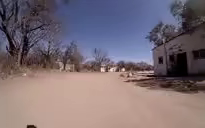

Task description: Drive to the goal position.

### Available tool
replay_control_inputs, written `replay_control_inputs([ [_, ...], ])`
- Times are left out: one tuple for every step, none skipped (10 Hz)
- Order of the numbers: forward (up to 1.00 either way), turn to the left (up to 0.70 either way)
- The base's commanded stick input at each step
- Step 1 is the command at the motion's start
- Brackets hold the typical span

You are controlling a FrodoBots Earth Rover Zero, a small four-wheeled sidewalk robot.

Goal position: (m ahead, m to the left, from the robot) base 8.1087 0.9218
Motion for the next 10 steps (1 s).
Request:
replay_control_inputs([
  [1.00, 0.00],
  [1.00, 0.00],
  [1.00, 0.00],
  [1.00, 0.00],
  [1.00, 0.00],
  [1.00, 0.00],
  [1.00, 0.00],
  [1.00, 0.00],
  [1.00, 0.00],
  [1.00, 0.00],
])
